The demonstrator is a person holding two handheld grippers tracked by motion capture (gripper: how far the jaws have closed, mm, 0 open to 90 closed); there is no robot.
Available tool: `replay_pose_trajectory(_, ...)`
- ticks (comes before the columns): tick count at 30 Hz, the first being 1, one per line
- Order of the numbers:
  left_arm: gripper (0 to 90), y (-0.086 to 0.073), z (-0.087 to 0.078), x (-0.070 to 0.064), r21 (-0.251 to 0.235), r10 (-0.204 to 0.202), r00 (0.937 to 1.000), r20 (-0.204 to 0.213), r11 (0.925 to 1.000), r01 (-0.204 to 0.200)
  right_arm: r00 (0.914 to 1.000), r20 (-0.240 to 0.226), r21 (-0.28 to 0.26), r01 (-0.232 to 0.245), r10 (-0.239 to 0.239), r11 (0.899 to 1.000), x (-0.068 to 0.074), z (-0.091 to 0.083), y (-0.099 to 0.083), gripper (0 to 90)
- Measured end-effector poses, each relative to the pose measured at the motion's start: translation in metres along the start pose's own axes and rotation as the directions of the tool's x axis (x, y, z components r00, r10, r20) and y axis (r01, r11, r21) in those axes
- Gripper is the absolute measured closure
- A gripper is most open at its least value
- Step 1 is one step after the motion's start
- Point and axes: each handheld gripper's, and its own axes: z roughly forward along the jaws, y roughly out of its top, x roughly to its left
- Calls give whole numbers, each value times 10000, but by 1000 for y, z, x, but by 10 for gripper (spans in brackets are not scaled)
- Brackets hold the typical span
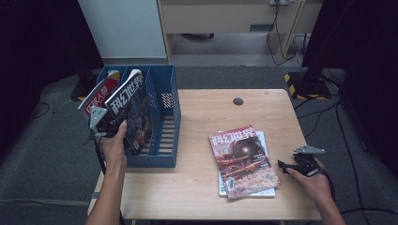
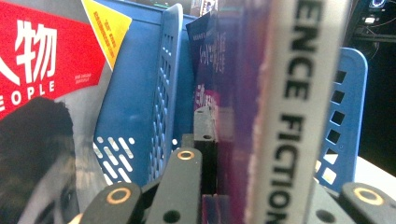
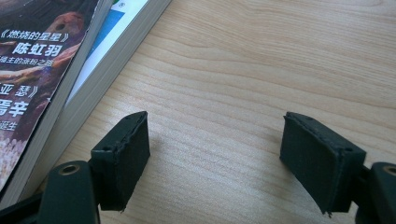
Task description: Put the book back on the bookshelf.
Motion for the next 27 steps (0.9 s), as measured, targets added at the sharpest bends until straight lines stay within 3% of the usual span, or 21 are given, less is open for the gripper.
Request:
replay_pose_trajectory(7,824,-4,4,-1,69,105,9999,-52,9999,-104,10000,-4,-9,4,-4,10000,0,0,0,241)
replay_pose_trajectory(14,823,-8,2,0,-13,-69,10000,-37,10000,69,10000,-3,-5,-26,26,10000,0,0,0,241)
replay_pose_trajectory(27,819,-16,-9,6,-3,-434,9981,-434,9991,434,10000,12,-11,-11,11,10000,0,0,0,241)
